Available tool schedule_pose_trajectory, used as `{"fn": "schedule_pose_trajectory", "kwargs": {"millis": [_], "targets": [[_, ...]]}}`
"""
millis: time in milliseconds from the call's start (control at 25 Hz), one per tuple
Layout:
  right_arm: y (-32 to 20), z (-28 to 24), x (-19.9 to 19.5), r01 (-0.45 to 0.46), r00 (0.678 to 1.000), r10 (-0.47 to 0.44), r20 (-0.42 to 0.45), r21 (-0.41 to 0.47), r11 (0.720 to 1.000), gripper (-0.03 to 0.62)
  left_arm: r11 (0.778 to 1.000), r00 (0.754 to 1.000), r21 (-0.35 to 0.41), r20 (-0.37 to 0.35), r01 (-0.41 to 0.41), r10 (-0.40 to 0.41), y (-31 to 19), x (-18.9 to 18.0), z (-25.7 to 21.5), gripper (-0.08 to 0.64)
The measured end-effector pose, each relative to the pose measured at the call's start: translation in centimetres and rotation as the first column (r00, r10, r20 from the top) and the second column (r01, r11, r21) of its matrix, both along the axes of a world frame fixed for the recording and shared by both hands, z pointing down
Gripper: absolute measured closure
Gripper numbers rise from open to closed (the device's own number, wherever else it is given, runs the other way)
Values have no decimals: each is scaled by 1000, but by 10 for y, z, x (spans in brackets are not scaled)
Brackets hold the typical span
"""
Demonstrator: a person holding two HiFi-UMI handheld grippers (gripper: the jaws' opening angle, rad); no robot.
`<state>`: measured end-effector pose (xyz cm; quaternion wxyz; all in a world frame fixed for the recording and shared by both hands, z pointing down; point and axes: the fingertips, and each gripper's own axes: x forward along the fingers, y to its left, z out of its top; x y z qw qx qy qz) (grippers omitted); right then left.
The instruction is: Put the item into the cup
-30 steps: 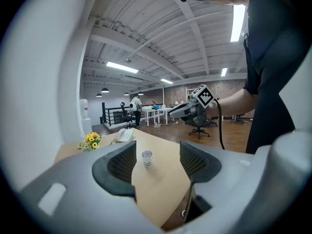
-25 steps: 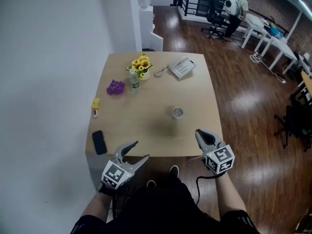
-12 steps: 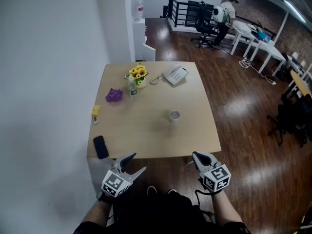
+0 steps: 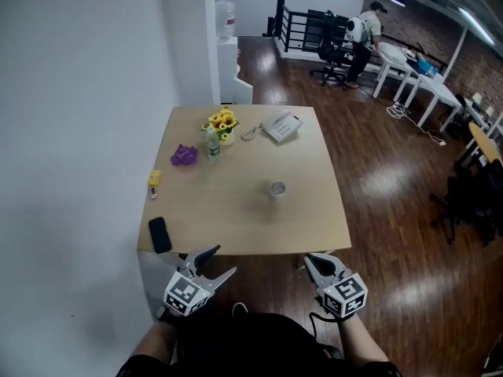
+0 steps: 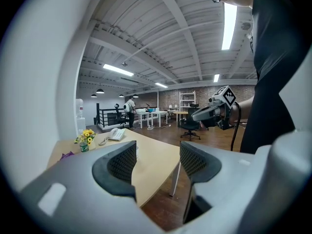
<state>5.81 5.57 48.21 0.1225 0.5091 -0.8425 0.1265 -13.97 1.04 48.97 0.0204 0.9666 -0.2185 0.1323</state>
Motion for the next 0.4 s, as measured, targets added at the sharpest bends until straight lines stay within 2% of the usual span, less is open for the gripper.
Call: {"fn": "schedule_pose_trajectory", "kwargs": {"millis": [240, 400], "targets": [[3, 4, 1, 35, 999, -35, 3, -14, 999, 584, 1000, 1000, 4, 4, 13, -13, 11, 7, -3, 285], [2, 3, 3, 47, 999, -46, 5, -17, 999, 584, 1000, 999, 7, 33, 23, -23, 15, 6, 0, 285]]}}
